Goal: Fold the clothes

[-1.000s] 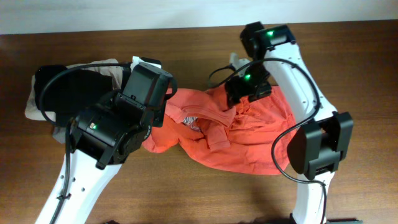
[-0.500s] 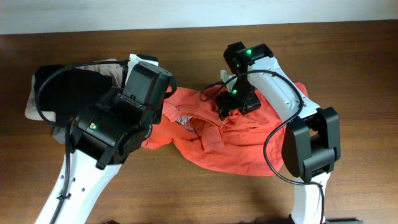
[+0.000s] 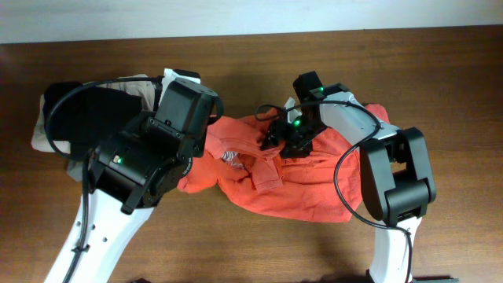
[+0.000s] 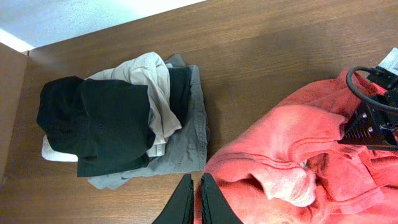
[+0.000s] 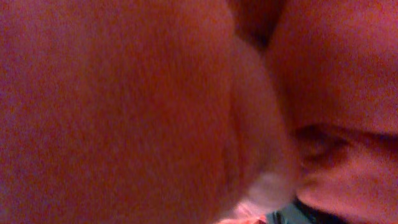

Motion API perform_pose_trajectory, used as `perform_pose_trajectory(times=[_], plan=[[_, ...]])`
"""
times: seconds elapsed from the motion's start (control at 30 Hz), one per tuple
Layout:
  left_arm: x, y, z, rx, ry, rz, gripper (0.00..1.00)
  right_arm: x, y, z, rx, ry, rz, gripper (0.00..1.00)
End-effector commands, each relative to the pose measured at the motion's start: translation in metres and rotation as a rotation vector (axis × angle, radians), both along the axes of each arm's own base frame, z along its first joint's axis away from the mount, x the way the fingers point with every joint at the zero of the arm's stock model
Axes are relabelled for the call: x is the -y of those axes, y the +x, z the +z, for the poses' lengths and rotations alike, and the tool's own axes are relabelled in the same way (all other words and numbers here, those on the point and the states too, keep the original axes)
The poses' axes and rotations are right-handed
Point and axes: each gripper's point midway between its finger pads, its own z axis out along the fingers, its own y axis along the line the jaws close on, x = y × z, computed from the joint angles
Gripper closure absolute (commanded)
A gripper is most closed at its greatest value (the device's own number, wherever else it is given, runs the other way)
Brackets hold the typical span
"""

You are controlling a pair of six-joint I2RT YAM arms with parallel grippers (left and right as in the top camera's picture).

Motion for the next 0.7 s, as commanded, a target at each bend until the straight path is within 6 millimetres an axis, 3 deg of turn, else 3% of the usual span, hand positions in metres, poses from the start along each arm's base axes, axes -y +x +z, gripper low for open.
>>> perform_pose_trajectory(times=[0.0, 0.13, 0.2, 0.33, 0.5, 0.67], plan=[[-0.002, -0.001, 0.004, 0.011, -0.018, 0.013, 0.94, -0.012, 0.001, 0.015, -0.022, 0.096, -0.024, 0.44], [-0.003, -0.001, 0.004, 0.01, -0.018, 0.013, 0.94, 0.007, 0.02, 0.036, 0.043, 0.116, -0.073, 0.77], [-0.002, -0.001, 0.004, 0.011, -0.018, 0.013, 0.94, 0.016, 0.03, 0.051, 0.086, 0.133, -0.094, 0.84], [-0.002, -0.001, 0.004, 0.011, -0.018, 0.013, 0.94, 0.019, 0.052, 0.102, 0.259, 0.247, -0.051, 0.96], [-0.002, 0.0, 0.005, 0.017, -0.022, 0.013, 0.94, -0.003, 0.071, 0.145, 0.438, 0.349, 0.023, 0.96], [0.0, 0.0, 0.004, 0.012, -0.029, 0.007, 0.94, -0.045, 0.092, 0.175, 0.667, 0.428, 0.109, 0.96]])
